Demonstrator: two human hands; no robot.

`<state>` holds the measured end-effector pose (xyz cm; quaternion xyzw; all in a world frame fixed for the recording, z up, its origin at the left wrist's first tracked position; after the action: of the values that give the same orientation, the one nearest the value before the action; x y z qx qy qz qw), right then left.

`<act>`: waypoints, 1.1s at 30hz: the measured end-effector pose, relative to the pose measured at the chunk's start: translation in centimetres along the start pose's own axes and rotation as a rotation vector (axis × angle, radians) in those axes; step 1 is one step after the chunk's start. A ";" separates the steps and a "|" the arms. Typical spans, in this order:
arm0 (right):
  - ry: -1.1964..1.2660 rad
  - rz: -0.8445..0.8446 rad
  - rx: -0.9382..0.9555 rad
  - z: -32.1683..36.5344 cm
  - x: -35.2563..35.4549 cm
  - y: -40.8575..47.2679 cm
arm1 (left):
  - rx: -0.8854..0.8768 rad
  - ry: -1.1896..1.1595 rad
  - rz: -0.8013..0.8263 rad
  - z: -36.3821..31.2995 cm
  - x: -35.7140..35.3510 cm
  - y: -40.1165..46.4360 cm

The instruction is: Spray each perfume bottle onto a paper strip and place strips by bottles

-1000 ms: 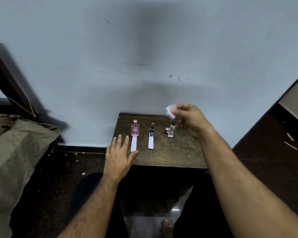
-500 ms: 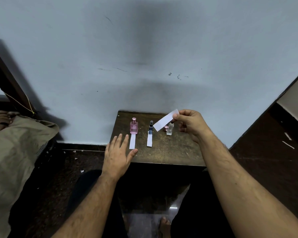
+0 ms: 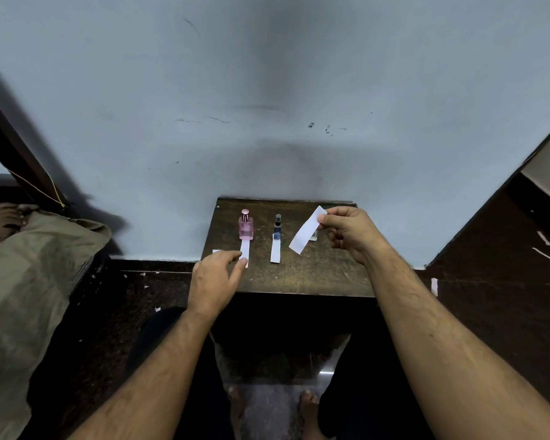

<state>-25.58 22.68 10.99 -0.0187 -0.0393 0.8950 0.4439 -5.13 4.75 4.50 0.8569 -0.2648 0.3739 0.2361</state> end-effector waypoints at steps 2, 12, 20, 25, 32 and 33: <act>0.000 0.000 -0.010 -0.8 0.0 0.2 | 0.040 -0.057 0.025 -0.9 -0.2 0.5; -0.017 0.009 -0.040 -4.5 0.7 1.6 | 0.263 -0.379 0.270 -7.1 -3.5 4.7; -0.056 0.028 -0.085 -8.0 1.3 2.8 | 0.310 -0.398 0.552 -8.5 -9.3 6.1; -0.164 0.049 -0.035 -9.2 1.8 4.2 | 0.329 -0.342 0.597 -8.0 -11.6 7.2; -0.294 0.116 0.007 -10.7 1.9 6.5 | 0.355 -0.308 0.688 -7.6 -14.5 8.1; -0.312 0.114 0.007 -11.2 2.0 7.0 | 0.367 -0.310 0.692 -7.5 -15.0 8.1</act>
<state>-31.56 20.71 -0.79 0.1199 -0.1034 0.9109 0.3810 -22.83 7.32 -0.79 0.7913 -0.4986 0.3387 -0.1025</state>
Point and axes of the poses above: each hand's wrist, its own y-axis towards the middle knuckle, its own x-axis out of the back of the hand, z = x × y, the point moved 6 cm from there along y, towards the middle knuckle, and after that the axes turned 10 degrees about x, right-handed, at the moved point
